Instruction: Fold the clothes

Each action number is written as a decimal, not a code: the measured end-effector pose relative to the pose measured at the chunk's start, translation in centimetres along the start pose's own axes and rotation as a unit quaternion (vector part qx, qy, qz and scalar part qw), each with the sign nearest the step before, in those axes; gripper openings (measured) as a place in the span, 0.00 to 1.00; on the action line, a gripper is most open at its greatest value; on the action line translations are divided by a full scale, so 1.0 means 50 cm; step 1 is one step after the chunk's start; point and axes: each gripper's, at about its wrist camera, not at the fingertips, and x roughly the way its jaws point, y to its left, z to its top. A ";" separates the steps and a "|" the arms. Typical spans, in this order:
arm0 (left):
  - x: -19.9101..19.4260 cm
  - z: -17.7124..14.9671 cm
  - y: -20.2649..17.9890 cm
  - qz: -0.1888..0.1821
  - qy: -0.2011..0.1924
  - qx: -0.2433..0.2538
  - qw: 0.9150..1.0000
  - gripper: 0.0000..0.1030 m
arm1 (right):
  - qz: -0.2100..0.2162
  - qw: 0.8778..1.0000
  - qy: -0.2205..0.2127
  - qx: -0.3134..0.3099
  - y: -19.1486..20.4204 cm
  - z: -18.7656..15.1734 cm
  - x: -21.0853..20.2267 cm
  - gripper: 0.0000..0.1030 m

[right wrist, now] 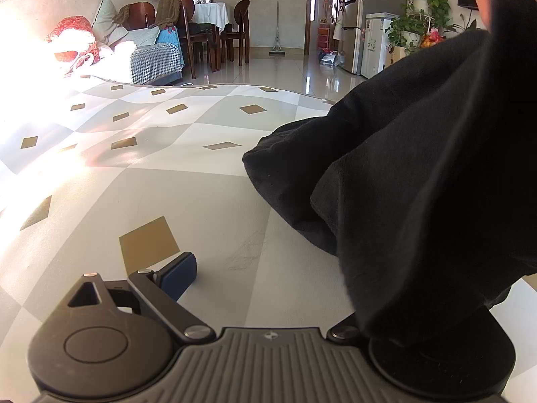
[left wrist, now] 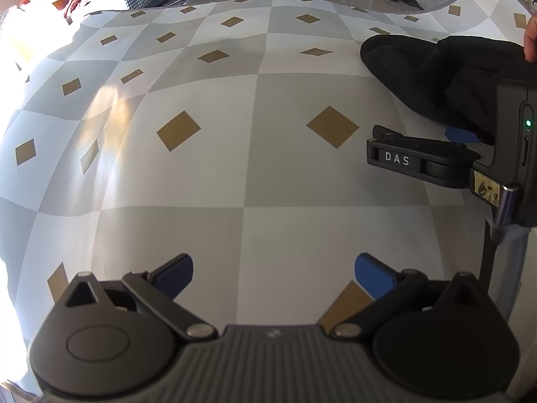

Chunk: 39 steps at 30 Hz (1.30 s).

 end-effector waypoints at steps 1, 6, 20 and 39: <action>0.003 -0.001 0.003 -0.001 0.004 -0.002 1.000 1.00 | 0.000 1.000 0.000 0.000 0.000 0.000 0.000 0.93; 0.010 -0.011 0.014 -0.013 0.015 -0.011 1.000 1.00 | 0.000 1.000 0.000 0.000 0.000 0.000 0.000 0.93; -0.001 -0.017 -0.019 -0.011 -0.014 0.040 0.999 1.00 | 0.000 1.000 0.000 0.000 0.000 0.000 -0.001 0.93; -0.026 -0.014 -0.016 -0.033 -0.033 0.036 0.998 1.00 | 0.000 1.000 0.000 0.000 0.000 0.000 -0.001 0.93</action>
